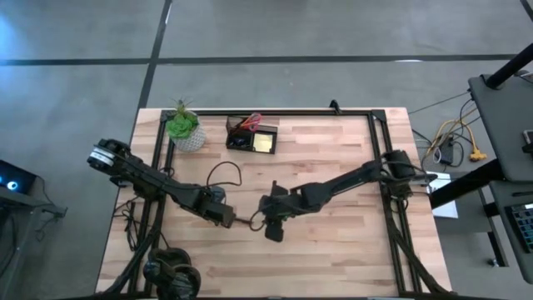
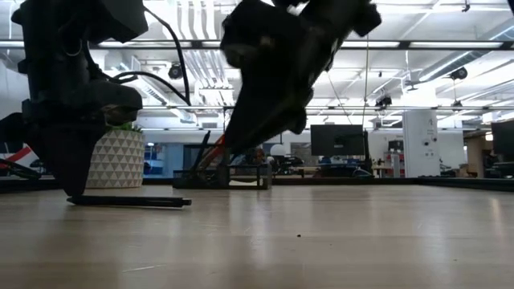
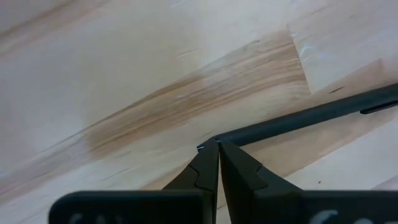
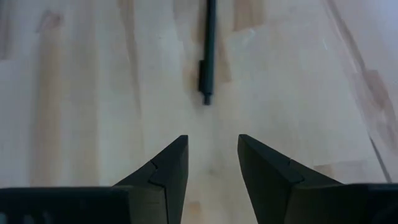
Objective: Pick and place office supplies into organizer
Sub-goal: Put the pen into the top left section of the black desk organizer
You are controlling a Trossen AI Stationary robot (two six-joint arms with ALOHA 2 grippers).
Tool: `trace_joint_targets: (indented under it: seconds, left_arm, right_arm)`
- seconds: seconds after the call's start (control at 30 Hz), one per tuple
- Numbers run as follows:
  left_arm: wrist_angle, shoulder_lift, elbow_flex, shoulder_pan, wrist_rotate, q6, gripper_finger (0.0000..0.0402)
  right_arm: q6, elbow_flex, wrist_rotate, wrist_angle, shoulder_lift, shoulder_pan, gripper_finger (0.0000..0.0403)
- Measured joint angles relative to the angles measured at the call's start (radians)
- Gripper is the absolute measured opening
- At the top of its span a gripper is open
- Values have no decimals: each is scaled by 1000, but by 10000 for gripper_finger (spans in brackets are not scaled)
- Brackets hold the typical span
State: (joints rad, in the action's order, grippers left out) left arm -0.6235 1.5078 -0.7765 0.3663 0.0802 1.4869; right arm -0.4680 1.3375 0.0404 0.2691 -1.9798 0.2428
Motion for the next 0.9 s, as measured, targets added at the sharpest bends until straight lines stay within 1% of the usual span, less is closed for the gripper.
trace_joint_targets:
  seconds: [0.07, 0.33, 0.4, 0.53, 0.73, 0.9]
  left_arm:
    - [3, 0, 0, 0, 1, 0, 0]
    - [8, 0, 0, 0, 0, 0, 0]
    - [12, 0, 0, 0, 0, 0, 0]
    - [14, 0, 0, 0, 0, 0, 0]
    - [14, 0, 1, 0, 0, 1, 0]
    - [16, 1, 1, 0, 0, 1, 0]
  right_arm:
    - [4, 14, 16, -4, -25, 0, 135]
    - [37, 87, 16, -11, -125, 2, 139]
    - [64, 114, 27, -13, -146, 2, 146]
    - [126, 163, 107, -12, -185, 4, 166]
    - [141, 186, 119, -12, -195, 3, 194]
    - [161, 188, 117, -13, -222, 3, 199]
